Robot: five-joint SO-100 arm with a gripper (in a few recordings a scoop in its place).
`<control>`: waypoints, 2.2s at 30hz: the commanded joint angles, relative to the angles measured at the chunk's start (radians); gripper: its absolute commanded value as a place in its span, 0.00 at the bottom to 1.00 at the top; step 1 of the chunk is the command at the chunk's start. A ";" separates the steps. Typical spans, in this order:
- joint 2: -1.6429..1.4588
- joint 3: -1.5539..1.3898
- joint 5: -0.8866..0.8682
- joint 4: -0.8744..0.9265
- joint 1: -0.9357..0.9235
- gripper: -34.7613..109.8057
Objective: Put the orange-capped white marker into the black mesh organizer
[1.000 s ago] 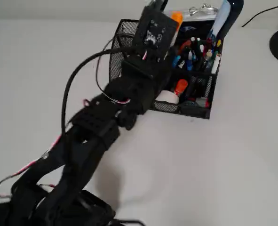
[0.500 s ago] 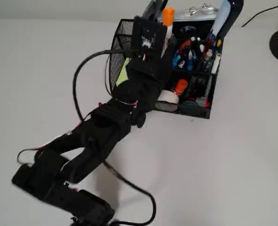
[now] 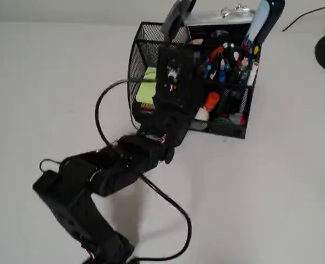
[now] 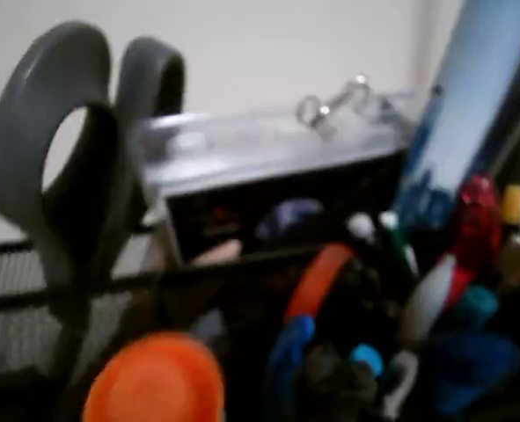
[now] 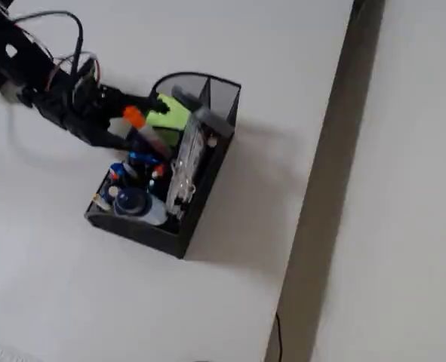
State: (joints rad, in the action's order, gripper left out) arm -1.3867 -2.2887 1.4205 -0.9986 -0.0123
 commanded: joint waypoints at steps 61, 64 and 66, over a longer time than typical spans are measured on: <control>-1.902 -0.701 -1.318 2.203 -0.021 0.24; -1.902 -0.701 -1.318 2.203 -0.021 0.24; -1.902 -0.701 -1.318 2.203 -0.021 0.24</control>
State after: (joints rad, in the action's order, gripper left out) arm -3.2797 -2.9928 0.0936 1.2026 -0.0291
